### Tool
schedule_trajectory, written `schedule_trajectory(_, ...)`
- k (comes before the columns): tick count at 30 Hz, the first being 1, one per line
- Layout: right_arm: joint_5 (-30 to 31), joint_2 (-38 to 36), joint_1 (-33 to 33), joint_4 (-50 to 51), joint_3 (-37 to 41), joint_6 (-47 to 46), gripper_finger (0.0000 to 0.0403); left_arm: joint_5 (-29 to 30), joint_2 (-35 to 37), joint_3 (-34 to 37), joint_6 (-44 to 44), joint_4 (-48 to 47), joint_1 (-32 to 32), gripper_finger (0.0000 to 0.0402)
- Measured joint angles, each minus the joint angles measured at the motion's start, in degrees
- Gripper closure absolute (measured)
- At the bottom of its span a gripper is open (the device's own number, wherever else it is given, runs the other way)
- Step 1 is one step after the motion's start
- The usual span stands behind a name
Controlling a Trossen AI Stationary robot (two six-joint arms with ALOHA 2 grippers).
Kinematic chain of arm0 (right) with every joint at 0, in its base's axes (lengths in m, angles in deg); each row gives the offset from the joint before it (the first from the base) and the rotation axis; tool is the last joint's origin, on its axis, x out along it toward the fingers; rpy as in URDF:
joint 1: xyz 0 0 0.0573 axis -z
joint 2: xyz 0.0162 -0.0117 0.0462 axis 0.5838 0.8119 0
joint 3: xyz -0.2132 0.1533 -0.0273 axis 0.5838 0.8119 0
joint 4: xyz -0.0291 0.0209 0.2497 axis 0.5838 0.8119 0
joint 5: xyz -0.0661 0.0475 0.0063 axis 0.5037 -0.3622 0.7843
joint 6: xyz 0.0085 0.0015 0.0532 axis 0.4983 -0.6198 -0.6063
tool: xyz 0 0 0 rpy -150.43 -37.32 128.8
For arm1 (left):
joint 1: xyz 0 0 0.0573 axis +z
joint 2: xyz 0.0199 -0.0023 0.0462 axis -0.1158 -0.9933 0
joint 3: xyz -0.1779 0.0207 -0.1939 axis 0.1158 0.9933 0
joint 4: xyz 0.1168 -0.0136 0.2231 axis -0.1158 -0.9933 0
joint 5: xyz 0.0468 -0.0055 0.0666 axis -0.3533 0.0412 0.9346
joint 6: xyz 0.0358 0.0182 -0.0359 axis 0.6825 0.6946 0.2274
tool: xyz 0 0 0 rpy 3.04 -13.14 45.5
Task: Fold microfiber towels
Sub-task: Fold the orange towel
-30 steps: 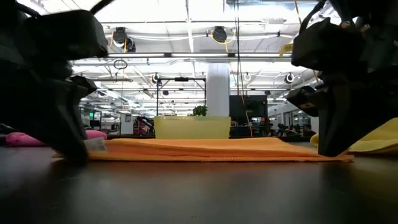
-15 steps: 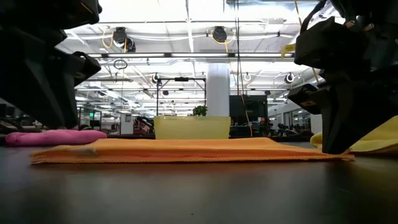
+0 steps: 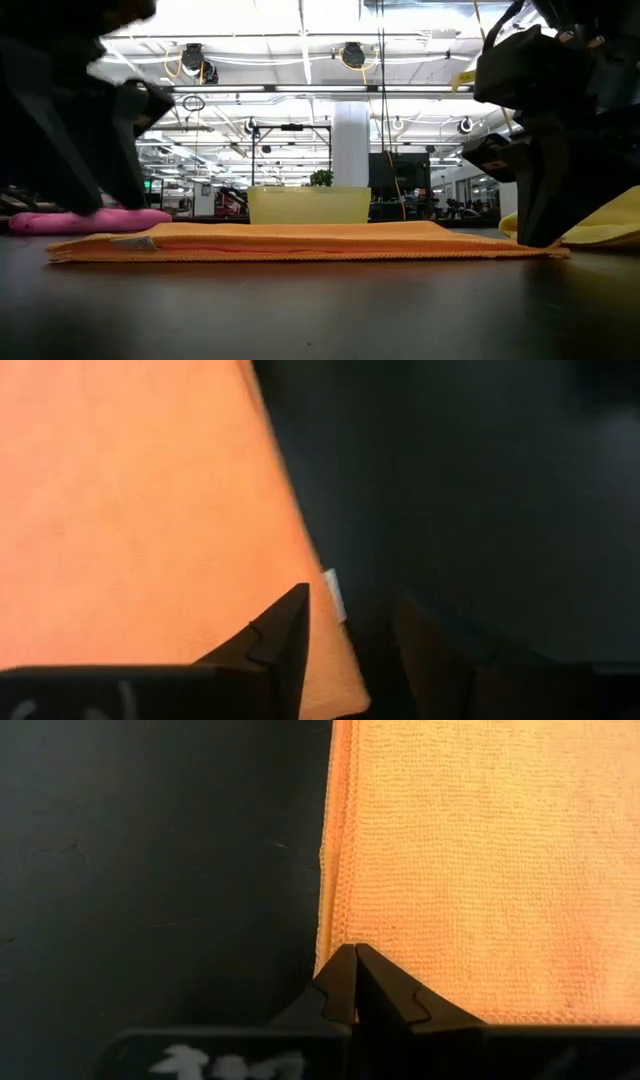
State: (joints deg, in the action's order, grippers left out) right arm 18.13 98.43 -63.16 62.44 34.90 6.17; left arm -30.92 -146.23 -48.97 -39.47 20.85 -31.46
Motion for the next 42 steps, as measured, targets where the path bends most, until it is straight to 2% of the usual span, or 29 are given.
schedule_trajectory(7,-0.45,-0.02,-0.02,-0.19,0.0,-0.24,0.0403,-1.86,-1.37,0.04,-4.72,-2.7,0.03,0.0312)
schedule_trajectory(15,-12.03,-0.02,-0.39,-1.54,0.0,1.53,0.0403,-4.33,-0.78,0.04,-7.17,-3.8,-0.87,0.0348)
schedule_trajectory(20,-12.16,-0.04,-1.16,-5.15,0.0,2.9,0.0403,-3.57,1.57,0.03,-8.09,-2.08,-1.09,0.0369)
schedule_trajectory(24,-12.02,-1.14,-1.18,-7.02,0.0,4.17,0.0403,-2.57,2.62,-0.04,-6.17,3.74,-0.38,0.0387)
schedule_trajectory(26,-9.86,-2.36,-1.01,-7.92,0.0,4.0,0.0403,-1.85,2.59,0.04,-4.45,6.06,0.52,0.0396)
schedule_trajectory(30,6.41,-3.92,0.83,-12.71,-0.09,-1.5,0.0403,2.4,2.61,-0.01,-3.8,7.7,4.34,0.0392)
schedule_trajectory(32,12.3,-3.8,2.53,-13.93,-0.04,-2.42,0.0403,6.04,2.59,0.02,-4.2,7.2,7.05,0.0383)
schedule_trajectory(34,13.64,-3.21,4.77,-15.36,0.51,-3.04,0.0403,8.11,2.58,0.02,-4.37,6.99,10.0,0.0378)
schedule_trajectory(42,13.7,-0.38,13.33,-28.83,10.71,-7.92,0.0403,8.11,-2.53,0.06,-11.34,4.5,18.14,0.0386)
